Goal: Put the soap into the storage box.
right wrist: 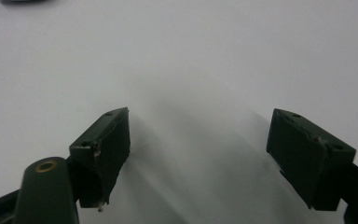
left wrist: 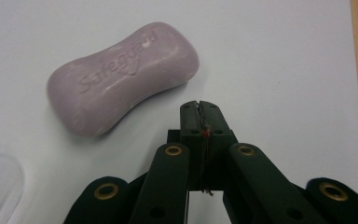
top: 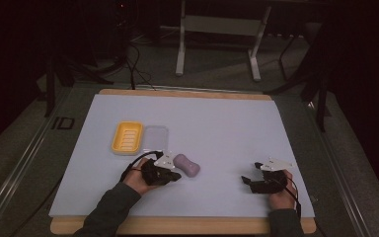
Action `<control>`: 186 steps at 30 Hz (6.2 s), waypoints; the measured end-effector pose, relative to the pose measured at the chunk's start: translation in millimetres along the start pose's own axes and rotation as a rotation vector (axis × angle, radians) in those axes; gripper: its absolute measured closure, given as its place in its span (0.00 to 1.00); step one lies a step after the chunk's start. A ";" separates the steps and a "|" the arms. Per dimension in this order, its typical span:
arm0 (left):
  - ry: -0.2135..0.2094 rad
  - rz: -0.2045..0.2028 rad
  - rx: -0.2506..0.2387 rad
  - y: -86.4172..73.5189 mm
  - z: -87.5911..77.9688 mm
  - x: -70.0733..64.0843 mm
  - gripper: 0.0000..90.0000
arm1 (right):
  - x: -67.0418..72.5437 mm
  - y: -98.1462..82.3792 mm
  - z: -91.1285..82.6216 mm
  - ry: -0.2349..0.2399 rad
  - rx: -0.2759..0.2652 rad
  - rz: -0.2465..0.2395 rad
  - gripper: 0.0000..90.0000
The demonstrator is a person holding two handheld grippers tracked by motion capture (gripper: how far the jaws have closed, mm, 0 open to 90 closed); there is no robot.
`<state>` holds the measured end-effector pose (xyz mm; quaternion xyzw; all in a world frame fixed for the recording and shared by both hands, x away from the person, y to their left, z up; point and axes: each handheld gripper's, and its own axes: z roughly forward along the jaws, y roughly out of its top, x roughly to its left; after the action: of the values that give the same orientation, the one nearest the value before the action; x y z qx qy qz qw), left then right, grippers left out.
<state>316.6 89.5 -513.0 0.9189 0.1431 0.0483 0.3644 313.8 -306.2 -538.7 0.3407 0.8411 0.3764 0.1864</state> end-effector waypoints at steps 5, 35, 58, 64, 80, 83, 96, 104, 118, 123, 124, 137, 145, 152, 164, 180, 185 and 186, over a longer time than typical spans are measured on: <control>-0.021 0.023 0.008 7.5 7.9 -3.5 1.00 | 0.5 0.1 0.3 -0.001 0.002 -0.001 0.23; 0.082 -0.030 0.079 28.9 40.4 6.5 0.87 | 1.0 0.5 1.3 -0.002 0.011 -0.006 0.23; 0.071 0.006 0.133 50.5 17.9 41.2 0.34 | 0.5 0.7 2.0 0.003 0.019 -0.005 0.24; 0.077 0.020 0.174 56.1 30.1 47.6 0.21 | 0.1 0.7 1.9 0.006 0.020 -0.006 0.24; 0.019 0.070 0.292 56.6 48.8 55.4 0.37 | -0.3 0.8 2.2 0.012 0.021 -0.004 0.24; 0.005 0.073 0.313 59.6 49.8 56.2 0.40 | -0.4 0.8 2.3 0.012 0.021 -0.003 0.24; 0.026 0.078 0.395 59.0 41.4 55.5 0.52 | -0.4 0.8 2.2 0.013 0.022 -0.003 0.24; 0.036 0.090 0.452 52.9 32.5 51.4 0.52 | -0.3 0.8 2.3 0.012 0.022 -0.003 0.24; 0.012 0.125 0.526 64.7 41.0 52.8 0.49 | -0.6 0.8 2.5 0.015 0.023 0.003 0.24; -0.001 0.115 0.555 67.7 42.8 52.5 0.54 | -0.6 0.9 2.5 0.016 0.024 0.003 0.24; -0.001 0.114 0.562 68.3 42.8 52.6 0.54 | -0.6 0.8 2.5 0.017 0.023 0.004 0.24; 0.018 0.113 0.560 69.7 39.7 54.2 0.55 | -0.6 0.9 2.5 0.017 0.025 0.006 0.24; 0.032 0.108 0.537 69.6 33.3 55.5 0.55 | -0.7 0.9 2.6 0.018 0.025 0.007 0.24; 0.025 0.100 0.550 68.3 30.2 58.6 0.56 | -0.8 0.9 2.5 0.018 0.026 0.008 0.24; 0.024 0.090 0.563 65.6 21.8 61.9 0.55 | -0.7 0.9 2.5 0.018 0.026 0.007 0.24; 0.037 0.064 0.569 62.9 8.3 69.7 0.55 | -0.8 0.9 2.6 0.018 0.026 0.007 0.24; 0.044 0.058 0.573 62.0 3.4 72.4 0.56 | -0.7 0.9 2.6 0.018 0.026 0.007 0.24; 0.044 0.056 0.573 61.8 2.0 73.4 0.55 | -0.7 0.9 2.5 0.018 0.026 0.007 0.24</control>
<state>401.0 67.3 -473.3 0.9868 0.1333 0.0358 0.0853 316.1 -305.0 -539.6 0.3427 0.8463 0.3694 0.1730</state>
